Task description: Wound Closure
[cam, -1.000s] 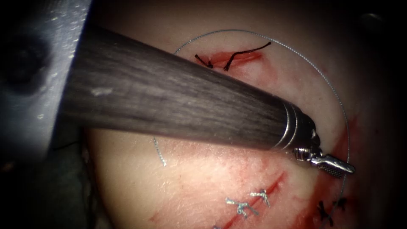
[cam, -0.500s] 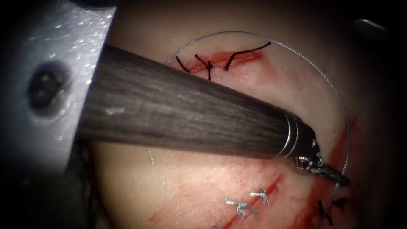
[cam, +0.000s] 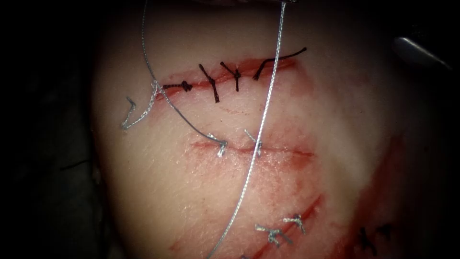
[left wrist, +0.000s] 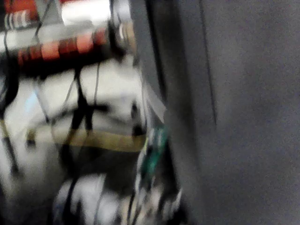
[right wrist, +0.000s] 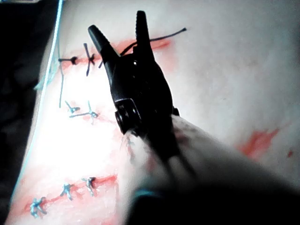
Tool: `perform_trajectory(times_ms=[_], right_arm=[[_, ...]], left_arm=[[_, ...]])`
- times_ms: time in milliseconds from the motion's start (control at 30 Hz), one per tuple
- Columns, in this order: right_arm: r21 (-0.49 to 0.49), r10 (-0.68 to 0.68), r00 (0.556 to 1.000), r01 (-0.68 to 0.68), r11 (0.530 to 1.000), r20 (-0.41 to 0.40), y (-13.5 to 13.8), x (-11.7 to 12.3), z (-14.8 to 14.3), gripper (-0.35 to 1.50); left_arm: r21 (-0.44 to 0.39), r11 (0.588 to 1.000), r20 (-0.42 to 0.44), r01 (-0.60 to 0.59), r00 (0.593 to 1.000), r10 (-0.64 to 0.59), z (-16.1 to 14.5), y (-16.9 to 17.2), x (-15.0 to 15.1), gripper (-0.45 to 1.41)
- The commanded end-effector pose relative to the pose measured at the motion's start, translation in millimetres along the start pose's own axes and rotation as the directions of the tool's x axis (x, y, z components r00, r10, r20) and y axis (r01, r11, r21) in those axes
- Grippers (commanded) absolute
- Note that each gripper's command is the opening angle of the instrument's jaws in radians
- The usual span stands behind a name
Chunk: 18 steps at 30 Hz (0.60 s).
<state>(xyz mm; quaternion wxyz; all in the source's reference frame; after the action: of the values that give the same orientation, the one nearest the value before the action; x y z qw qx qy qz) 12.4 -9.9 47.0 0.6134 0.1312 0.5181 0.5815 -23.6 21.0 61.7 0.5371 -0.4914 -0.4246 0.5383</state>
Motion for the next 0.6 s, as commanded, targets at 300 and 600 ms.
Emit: perform_trajectory(times_ms=[300, 600], right_arm=[[0.273, -0.013, 0.958, -0.069, 0.960, 0.286, -6.3, -13.5, 3.6, 1.35], [0.342, 0.013, 0.960, -0.111, 0.933, 0.279, -9.3, -16.4, 7.2, 1.37]], left_arm=[[0.058, 0.997, -0.107, -0.051, 0.993, 0.057, -1.5, -4.3, 2.0, -0.45], [0.034, 0.998, -0.093, -0.060, 0.994, 0.062, 0.6, -3.3, 1.4, -0.45]])
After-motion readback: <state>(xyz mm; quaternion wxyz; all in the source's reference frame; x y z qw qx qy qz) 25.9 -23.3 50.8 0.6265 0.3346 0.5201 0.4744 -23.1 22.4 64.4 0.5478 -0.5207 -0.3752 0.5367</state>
